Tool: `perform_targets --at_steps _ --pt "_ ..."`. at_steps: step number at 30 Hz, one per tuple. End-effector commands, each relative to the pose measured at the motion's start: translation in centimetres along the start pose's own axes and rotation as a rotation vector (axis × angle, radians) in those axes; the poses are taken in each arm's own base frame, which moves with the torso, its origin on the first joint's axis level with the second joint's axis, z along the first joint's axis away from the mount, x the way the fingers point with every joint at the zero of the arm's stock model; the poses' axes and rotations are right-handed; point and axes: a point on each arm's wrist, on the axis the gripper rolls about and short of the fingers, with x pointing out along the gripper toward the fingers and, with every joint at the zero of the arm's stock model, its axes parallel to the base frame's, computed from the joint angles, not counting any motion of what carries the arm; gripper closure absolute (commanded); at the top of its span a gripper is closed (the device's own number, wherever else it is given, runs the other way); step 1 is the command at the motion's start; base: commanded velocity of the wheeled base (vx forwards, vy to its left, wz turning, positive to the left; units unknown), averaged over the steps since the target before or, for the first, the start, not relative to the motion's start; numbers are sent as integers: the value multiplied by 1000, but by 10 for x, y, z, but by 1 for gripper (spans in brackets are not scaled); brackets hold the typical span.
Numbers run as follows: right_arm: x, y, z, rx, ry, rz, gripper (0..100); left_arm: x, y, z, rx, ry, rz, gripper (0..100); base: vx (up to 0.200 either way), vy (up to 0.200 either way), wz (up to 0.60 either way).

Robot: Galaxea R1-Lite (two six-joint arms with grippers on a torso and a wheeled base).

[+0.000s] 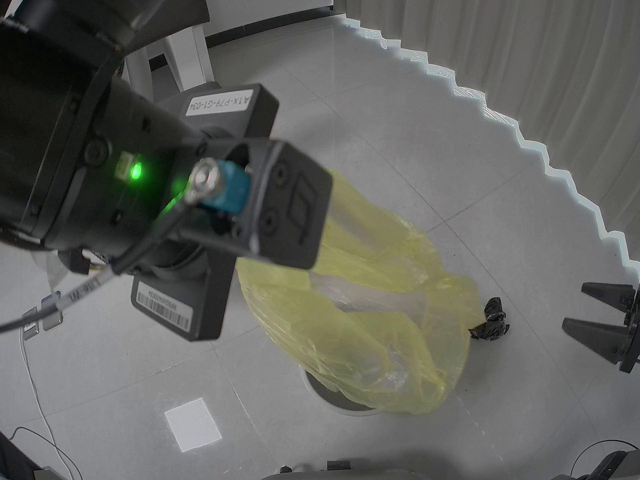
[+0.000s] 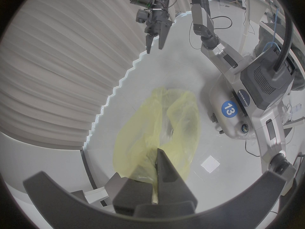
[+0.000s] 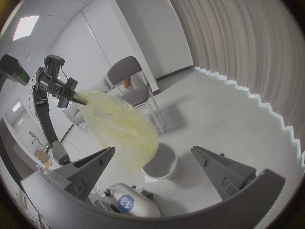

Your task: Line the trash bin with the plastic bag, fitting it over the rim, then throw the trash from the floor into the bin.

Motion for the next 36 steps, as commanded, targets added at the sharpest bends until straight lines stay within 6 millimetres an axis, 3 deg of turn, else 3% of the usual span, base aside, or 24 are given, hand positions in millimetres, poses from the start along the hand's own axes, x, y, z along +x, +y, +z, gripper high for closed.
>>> perform_targets --at_steps 1,13,22,27,36 --pt "18 -2 -11 17 100 32 0 1 0 1 2 0 -2 100 0 0 0" --pt "28 -2 -28 16 190 4 0 3 -1 3 8 -3 -7 100 0 0 0" --pt "60 -1 -26 6 252 24 0 3 -2 8 17 -18 -5 100 0 0 0" --pt "76 8 -41 -15 333 68 0 6 -2 9 19 -13 -13 100 0 0 0" --pt "69 15 -59 -50 360 95 0 8 -1 8 17 -6 -16 100 0 0 0"
